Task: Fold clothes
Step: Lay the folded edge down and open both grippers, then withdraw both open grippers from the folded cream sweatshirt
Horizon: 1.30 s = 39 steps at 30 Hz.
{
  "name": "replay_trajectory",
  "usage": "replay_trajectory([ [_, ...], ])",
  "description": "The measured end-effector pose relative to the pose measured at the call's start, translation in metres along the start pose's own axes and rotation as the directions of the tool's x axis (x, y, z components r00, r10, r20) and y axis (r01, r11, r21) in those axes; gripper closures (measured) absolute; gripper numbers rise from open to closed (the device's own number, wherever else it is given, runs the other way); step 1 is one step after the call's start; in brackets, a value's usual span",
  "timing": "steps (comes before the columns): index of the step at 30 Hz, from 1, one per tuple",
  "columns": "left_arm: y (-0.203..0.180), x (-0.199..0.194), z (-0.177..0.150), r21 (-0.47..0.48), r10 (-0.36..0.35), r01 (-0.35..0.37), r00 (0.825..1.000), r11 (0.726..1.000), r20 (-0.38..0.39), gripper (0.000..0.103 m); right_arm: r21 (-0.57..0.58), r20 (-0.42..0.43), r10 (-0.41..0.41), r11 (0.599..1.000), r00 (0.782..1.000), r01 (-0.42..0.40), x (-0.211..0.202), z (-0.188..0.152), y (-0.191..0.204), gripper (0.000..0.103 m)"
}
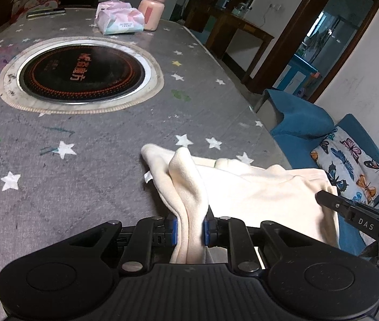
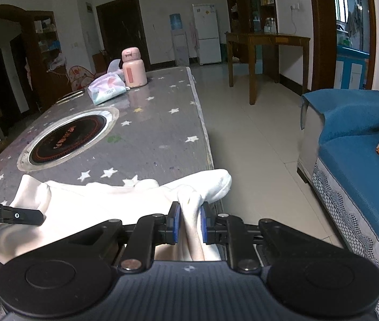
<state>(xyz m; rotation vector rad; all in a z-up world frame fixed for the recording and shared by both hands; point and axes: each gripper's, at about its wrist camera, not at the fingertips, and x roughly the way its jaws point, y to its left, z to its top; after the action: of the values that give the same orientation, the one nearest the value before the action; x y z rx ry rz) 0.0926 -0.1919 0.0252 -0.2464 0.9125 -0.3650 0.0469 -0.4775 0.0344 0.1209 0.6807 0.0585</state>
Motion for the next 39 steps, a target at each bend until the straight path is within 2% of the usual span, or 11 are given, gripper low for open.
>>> replay_trajectory([
  [4,0.002,0.0,-0.002,0.002,0.009,-0.009,1.0,1.0,-0.004,0.08,-0.005,-0.016,-0.006,1.0,1.0,0.006,0.005,-0.003,-0.001,0.087],
  [8,0.002,0.0,-0.002,0.006,0.024,-0.024,1.0,1.0,-0.001,0.074,-0.007,-0.025,-0.017,1.0,1.0,0.017,0.007,-0.006,-0.002,0.079],
  [11,0.002,-0.001,-0.004,0.011,0.029,-0.029,1.0,1.0,0.002,0.073,-0.01,-0.03,-0.024,1.0,0.999,0.023,0.008,-0.008,-0.002,0.078],
  [16,0.001,-0.003,-0.004,0.021,0.054,-0.055,0.998,0.998,0.01,0.063,-0.021,-0.025,-0.038,0.999,0.999,0.037,0.004,-0.011,-0.001,0.075],
  [18,0.002,-0.004,-0.004,0.024,0.068,-0.068,0.998,0.997,0.013,0.058,-0.028,-0.02,-0.047,0.999,0.999,0.046,0.002,-0.012,0.001,0.063],
  [22,0.0,-0.007,-0.007,0.059,0.087,-0.089,0.996,0.994,0.031,0.053,-0.049,-0.004,-0.053,0.997,0.999,0.053,-0.004,-0.013,0.007,0.056],
  [23,-0.001,-0.008,-0.009,0.073,0.094,-0.097,0.995,0.993,0.037,0.052,-0.053,0.0,-0.051,0.997,0.999,0.05,-0.005,-0.013,0.009,0.049],
  [24,-0.002,-0.009,-0.011,0.086,0.101,-0.104,0.994,0.991,0.043,0.049,-0.056,0.003,-0.048,0.997,0.999,0.048,-0.007,-0.014,0.01,0.047],
  [30,-0.007,-0.016,-0.023,0.159,0.13,-0.139,0.989,0.978,0.067,0.039,-0.109,0.017,-0.007,0.994,1.0,0.009,-0.019,-0.02,0.031,0.035],
  [39,-0.014,-0.026,-0.038,0.219,0.167,-0.187,0.98,0.958,0.109,0.026,-0.149,-0.011,0.036,0.988,0.999,-0.037,-0.024,-0.036,0.057,0.023],
])
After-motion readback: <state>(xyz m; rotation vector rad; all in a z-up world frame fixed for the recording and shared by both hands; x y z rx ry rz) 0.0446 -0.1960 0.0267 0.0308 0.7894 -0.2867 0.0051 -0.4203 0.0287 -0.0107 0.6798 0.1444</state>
